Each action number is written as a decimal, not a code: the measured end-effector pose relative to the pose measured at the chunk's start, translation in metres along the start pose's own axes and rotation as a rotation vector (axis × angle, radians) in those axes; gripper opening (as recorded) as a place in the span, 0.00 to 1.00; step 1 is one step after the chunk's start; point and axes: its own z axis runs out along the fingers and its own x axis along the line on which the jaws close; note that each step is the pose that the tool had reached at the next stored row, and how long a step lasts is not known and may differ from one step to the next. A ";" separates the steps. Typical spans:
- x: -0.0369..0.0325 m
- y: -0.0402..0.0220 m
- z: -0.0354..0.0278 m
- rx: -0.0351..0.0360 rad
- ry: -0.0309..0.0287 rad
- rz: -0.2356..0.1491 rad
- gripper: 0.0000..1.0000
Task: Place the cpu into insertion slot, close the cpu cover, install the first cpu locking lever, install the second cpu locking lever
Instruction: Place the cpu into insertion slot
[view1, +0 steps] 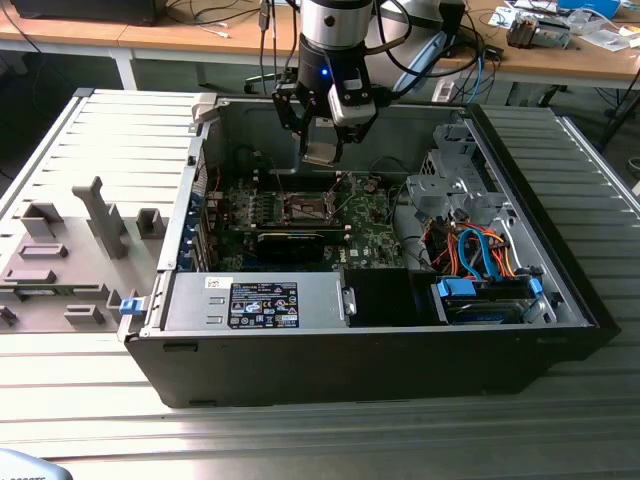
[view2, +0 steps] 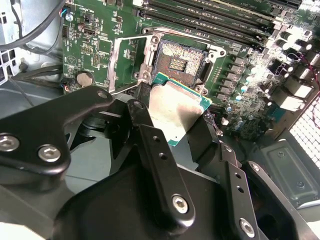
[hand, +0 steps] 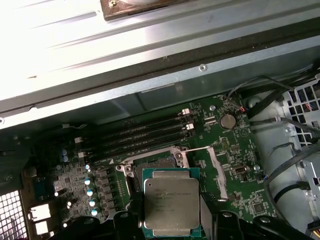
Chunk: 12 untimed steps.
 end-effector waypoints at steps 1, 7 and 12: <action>0.0000 0.0000 0.0000 -0.0001 -0.0002 0.002 0.54; 0.0000 0.0000 0.0000 -0.0003 -0.0012 0.014 0.54; 0.0000 0.0000 0.0000 -0.0005 -0.0021 0.024 0.54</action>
